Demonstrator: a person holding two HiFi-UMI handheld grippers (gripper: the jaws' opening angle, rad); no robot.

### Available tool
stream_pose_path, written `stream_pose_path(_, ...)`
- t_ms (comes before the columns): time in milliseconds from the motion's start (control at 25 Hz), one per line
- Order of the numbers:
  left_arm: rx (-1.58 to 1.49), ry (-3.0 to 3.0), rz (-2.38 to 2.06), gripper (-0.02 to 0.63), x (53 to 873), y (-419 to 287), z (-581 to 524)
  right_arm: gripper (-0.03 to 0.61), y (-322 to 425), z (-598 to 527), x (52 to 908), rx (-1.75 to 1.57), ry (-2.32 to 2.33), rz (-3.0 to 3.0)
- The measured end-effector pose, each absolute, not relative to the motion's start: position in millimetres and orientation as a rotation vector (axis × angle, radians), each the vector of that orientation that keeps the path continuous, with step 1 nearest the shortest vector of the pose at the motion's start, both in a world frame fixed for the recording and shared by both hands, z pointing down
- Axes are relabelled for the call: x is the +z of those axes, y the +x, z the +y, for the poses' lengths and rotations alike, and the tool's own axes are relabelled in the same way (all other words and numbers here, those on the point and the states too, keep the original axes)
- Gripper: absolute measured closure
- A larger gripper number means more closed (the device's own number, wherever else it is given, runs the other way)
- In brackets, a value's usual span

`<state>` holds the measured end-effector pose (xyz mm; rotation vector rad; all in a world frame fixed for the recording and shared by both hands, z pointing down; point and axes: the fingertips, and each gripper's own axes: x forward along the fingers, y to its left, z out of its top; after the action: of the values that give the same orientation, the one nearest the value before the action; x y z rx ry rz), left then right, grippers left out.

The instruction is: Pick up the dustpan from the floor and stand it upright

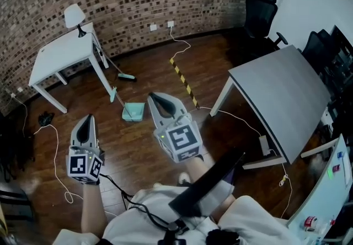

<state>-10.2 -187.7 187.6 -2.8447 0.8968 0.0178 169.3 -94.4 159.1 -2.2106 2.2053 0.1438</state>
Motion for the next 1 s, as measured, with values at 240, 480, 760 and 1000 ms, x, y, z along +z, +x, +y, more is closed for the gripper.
stream_pose_path(240, -0.04, -2.889, 0.875, 0.612, 209.8, -22.6, -185.6, 0.598, 165.7, -79.7, 169.1, 0.116, -2.272, 2.146)
stream_pose_path(480, -0.058, -2.902, 0.937, 0.612, 218.7, -42.2, -149.7, 0.598, 147.9, -48.5, 179.9, 0.063, -2.255, 2.198)
stream_pose_path(760, -0.132, -2.904, 0.954, 0.612, 241.4, -45.4, -46.8, 0.598, 146.7, 50.0, 203.9, 0.001, -2.24, 2.215)
stream_pose_path(1000, -0.173, -2.866, 0.935, 0.611, 264.5, -39.0, 96.5, 0.598, 150.0, 197.1, 236.1, -0.068, -2.25, 2.249)
